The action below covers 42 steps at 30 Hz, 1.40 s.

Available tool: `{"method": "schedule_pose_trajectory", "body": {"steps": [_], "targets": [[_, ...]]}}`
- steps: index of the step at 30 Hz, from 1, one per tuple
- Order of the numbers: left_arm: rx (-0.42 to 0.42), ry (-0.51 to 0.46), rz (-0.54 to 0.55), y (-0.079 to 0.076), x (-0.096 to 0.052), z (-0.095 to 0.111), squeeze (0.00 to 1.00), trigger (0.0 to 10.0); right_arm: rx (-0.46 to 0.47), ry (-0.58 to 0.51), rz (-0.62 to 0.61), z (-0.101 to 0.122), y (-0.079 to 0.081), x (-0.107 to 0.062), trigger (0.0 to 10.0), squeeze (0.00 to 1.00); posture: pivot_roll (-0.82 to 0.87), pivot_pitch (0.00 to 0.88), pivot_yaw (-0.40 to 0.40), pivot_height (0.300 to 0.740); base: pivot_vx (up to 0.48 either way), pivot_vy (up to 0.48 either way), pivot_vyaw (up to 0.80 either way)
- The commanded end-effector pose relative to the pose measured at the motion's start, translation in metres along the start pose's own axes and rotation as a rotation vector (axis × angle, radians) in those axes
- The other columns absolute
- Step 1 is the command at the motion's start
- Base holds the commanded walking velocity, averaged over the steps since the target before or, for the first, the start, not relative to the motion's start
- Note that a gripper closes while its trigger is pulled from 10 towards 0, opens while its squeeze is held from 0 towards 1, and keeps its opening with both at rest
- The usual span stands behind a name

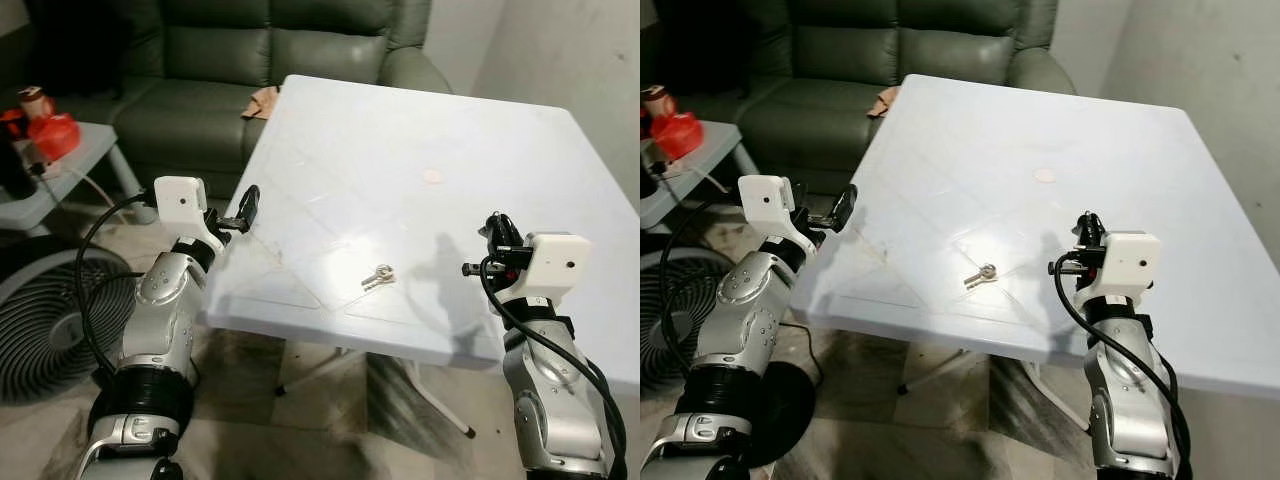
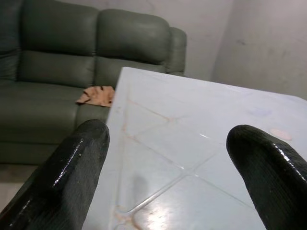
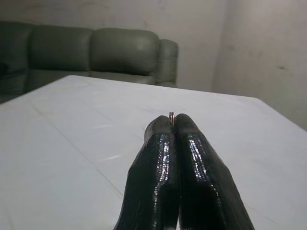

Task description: Hang keys on a hook

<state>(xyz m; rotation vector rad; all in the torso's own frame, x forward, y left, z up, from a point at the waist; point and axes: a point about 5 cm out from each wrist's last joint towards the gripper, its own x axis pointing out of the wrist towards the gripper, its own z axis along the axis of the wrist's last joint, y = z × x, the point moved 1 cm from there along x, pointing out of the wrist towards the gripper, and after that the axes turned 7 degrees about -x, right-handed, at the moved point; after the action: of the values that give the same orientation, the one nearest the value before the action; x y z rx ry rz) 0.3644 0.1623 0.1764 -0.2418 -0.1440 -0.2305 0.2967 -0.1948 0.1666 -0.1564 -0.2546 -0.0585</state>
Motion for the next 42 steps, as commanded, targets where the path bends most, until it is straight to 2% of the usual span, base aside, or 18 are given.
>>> {"method": "schedule_pose_trajectory", "body": {"steps": [1, 17, 42], "targets": [[0.007, -0.012, 0.001, -0.001, 0.004, 0.004, 0.00, 10.0, -0.001, -0.009, 0.000, 0.004, 0.003, 0.000, 10.0, 0.00, -0.05, 0.030, -0.008, 0.740, 0.000, 0.000, -0.72], [0.003, -0.026, -0.047, -0.015, 0.009, 0.001, 0.00, 10.0, -0.013, -0.004, 0.003, 0.004, 0.010, 0.004, 10.0, 0.00, -0.06, 0.026, -0.008, 0.740, 0.000, 0.000, -0.72], [-0.002, -0.031, -0.040, -0.012, 0.005, -0.002, 0.00, 10.0, -0.021, 0.009, 0.020, 0.001, 0.013, 0.006, 10.0, 0.00, -0.04, 0.017, -0.030, 0.740, 0.000, 0.000, -0.72]]}}
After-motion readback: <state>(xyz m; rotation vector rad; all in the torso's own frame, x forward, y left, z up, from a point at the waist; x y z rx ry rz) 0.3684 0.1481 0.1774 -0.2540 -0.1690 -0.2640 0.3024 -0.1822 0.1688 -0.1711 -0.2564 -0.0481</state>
